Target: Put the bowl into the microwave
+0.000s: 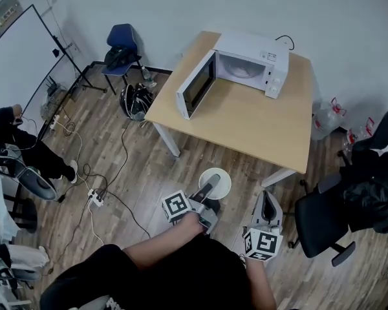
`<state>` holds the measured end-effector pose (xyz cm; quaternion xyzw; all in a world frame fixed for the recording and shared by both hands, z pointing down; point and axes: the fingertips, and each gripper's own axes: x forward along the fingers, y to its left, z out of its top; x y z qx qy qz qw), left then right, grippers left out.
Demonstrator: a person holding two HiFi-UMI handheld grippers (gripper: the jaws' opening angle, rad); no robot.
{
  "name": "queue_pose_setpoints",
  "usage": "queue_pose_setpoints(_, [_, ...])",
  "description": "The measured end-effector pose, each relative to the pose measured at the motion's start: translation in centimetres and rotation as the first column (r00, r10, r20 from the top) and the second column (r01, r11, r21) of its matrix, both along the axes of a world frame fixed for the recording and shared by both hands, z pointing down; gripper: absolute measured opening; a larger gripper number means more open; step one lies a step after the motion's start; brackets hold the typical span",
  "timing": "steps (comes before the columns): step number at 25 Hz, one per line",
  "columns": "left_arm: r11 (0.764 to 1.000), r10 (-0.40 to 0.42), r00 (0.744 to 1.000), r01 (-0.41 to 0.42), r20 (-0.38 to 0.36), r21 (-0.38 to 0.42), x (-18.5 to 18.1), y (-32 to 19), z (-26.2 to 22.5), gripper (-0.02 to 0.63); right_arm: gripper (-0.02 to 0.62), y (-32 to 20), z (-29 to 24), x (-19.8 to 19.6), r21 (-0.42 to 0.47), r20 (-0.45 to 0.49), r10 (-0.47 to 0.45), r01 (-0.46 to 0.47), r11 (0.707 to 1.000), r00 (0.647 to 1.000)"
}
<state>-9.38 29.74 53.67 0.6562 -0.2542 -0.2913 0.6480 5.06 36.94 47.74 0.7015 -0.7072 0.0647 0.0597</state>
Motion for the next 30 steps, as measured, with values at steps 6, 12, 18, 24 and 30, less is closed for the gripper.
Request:
queue_pose_setpoints(6, [0.999, 0.036, 0.999, -0.036, 0.011, -0.017, 2.1, -6.5, 0.8, 0.218, 0.06, -8.3, -0.3, 0.7, -0.033, -0.031, -0.007, 0.006, 0.999, 0.999])
queue_pose_setpoints(12, [0.994, 0.108, 0.993, -0.108, 0.044, 0.011, 4.1, -14.1, 0.5, 0.218, 0.06, -16.8, -1.8, 0.9, -0.029, -0.077, -0.008, 0.006, 1.0, 0.997])
queue_pose_setpoints(18, [0.992, 0.123, 0.992, -0.123, 0.015, 0.009, 4.1, -20.5, 0.0, 0.218, 0.06, -22.7, -1.8, 1.5, -0.04, -0.046, 0.034, -0.036, 0.999, 0.998])
queue_pose_setpoints(24, [0.987, 0.161, 0.986, -0.16, 0.049, -0.031, 4.7, -25.1, 1.4, 0.217, 0.06, -27.4, -1.6, 2.8, -0.052, -0.041, 0.07, -0.072, 0.996, 0.997])
queue_pose_setpoints(30, [0.989, 0.142, 0.99, -0.142, -0.007, -0.05, 5.5, -28.1, 1.4, 0.218, 0.06, -29.5, 0.3, 2.4, -0.106, -0.037, 0.041, -0.045, 0.993, 0.998])
